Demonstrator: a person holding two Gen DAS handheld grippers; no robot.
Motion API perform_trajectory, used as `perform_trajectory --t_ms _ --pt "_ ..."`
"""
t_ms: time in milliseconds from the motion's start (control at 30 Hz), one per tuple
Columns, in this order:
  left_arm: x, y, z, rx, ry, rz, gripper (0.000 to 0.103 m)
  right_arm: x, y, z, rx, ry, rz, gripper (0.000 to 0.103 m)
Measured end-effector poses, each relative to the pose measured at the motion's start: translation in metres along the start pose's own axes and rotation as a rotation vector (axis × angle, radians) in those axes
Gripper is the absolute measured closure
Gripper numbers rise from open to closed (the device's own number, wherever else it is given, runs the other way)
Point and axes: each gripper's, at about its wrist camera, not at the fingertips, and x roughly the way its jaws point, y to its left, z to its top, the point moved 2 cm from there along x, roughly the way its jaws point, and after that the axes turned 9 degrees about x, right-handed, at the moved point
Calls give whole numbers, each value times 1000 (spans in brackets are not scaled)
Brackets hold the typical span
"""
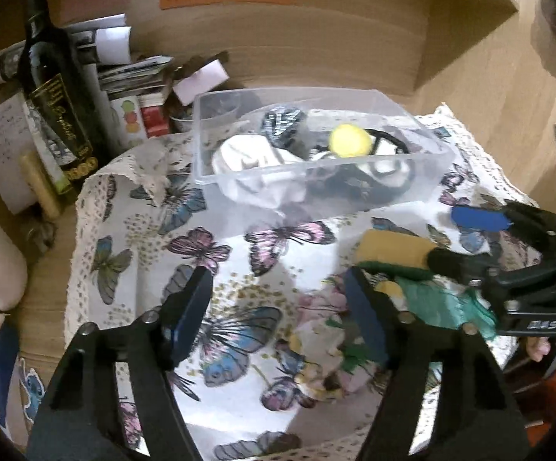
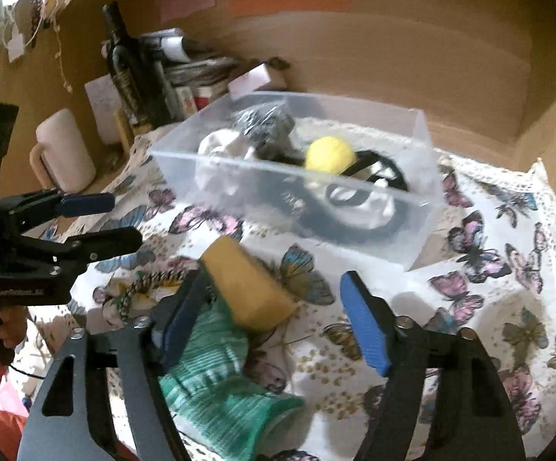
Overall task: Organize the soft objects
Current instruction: 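Grasp the beaded bracelet with the left gripper while the right grasps the sponge, then drop the bracelet and sponge into the clear box and open both grippers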
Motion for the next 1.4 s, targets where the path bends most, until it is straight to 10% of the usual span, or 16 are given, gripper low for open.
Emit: perform_trajectory --t_ms 600,1400 --pt "21 -44 -5 79 95 -174 91 17 3 -13 -23 41 18 73" --pt "-24 -19 49 11 -125 -96 97 -50 -33 19 87 -182 -16 73"
